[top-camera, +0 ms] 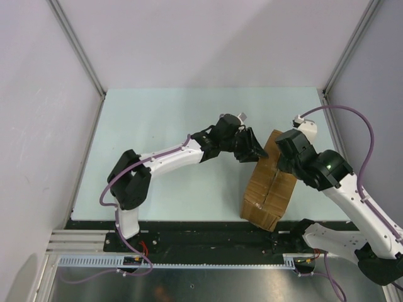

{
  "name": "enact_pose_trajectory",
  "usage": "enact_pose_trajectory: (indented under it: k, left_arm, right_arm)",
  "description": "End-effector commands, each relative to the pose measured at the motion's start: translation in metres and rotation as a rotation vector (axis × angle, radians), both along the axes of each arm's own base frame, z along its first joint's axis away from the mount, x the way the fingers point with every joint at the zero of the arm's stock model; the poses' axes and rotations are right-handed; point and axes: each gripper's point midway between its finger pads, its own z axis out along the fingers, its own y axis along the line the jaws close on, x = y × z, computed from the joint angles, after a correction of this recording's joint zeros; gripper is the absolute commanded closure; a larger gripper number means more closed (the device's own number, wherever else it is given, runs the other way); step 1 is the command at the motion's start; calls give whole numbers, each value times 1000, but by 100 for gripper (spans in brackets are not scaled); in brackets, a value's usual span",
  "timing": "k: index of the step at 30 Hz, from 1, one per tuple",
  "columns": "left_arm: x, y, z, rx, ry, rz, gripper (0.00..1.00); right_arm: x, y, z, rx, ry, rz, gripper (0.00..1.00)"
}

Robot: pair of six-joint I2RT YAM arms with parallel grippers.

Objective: Unpack the express box
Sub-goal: Cut the express box at the center of the board.

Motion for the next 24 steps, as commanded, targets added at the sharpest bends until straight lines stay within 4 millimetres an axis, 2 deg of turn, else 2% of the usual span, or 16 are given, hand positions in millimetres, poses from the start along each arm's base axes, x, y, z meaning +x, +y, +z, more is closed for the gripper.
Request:
enact_pose_trajectory:
  k: [1,3,8,10,14,18,20,21,23,24]
  left_arm:
    - [0,17,-90,277,22,11,50]
    - [3,6,-75,243,-71,-83,43]
    - [4,-14,-56,181,-178,-224,26]
    - [9,-20,-46,162,-230,-244,25]
    - [16,-27,-44,152,-256,-254,24]
    - [20,-31,-50,159,-247,-244,35]
    - [23,-26,-55,181,-245,-222,41]
    - [25,-22,-61,204,-240,-201,49]
    - [26,-17,-60,220,-249,-176,52]
    - [27,-12,-65,242,-242,-159,53]
  right_arm:
    - [-41,40,-35,147,232,167,100]
    - [-39,35,-38,141,225,155,100]
    - [-36,29,-40,145,210,164,100]
    - [-36,27,-43,140,212,159,100]
    - [-35,24,-45,133,206,165,100]
    - [-31,24,-43,137,186,181,100]
    - [-27,26,-40,135,161,192,100]
    - [-24,26,-39,132,152,195,100]
    - [-14,27,-34,121,106,205,100]
    - [-10,27,-33,118,93,203,100]
